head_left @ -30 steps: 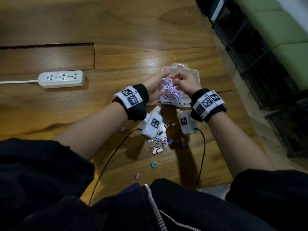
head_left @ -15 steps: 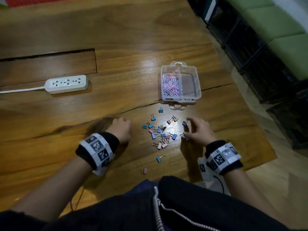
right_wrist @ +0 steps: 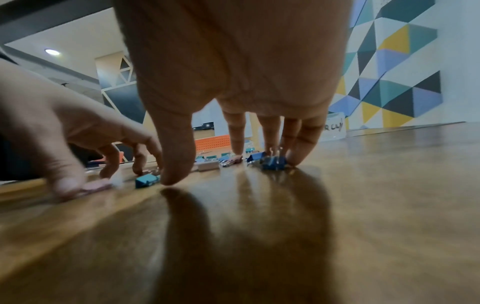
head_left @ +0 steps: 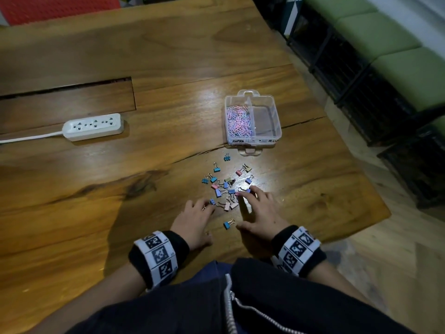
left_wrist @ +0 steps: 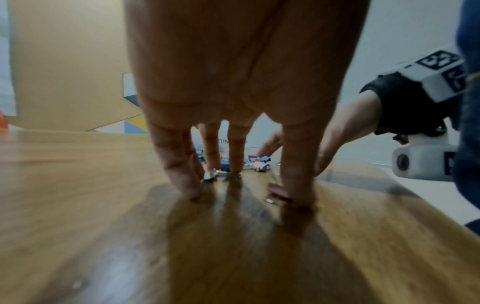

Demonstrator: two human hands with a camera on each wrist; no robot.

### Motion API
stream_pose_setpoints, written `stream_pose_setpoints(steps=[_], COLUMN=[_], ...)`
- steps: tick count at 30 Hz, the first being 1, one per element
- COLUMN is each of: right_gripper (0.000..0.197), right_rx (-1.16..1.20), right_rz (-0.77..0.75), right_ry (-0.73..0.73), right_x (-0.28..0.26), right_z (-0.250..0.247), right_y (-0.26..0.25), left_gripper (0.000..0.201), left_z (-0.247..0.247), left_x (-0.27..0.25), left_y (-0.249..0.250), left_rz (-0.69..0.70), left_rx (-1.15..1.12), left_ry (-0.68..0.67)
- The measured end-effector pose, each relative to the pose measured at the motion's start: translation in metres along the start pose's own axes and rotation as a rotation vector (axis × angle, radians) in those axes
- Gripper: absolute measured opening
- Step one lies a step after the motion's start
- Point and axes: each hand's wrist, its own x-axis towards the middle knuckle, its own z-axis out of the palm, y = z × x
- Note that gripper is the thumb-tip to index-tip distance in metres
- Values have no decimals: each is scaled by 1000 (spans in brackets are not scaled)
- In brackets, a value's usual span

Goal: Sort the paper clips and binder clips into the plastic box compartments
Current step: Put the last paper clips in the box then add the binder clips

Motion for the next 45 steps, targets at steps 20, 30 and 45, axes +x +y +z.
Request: stream_pose_setpoints(steps=[20, 30, 45], right_gripper=[18, 19, 30], right_rx=[188, 195, 592], right_rz=[25, 120, 124], right_ry=[111, 90, 374], right_x=[27, 32, 117], right_z=[-18, -31, -145], right_y=[10, 34, 21], left_gripper=[36, 10, 22], left_z=[-24, -28, -69], left_x=[37, 39, 44], left_y=[11, 1, 3], left_rz=[-81, -109, -74], left_rx=[-135, -232, -502], left_ry=[219, 149, 187])
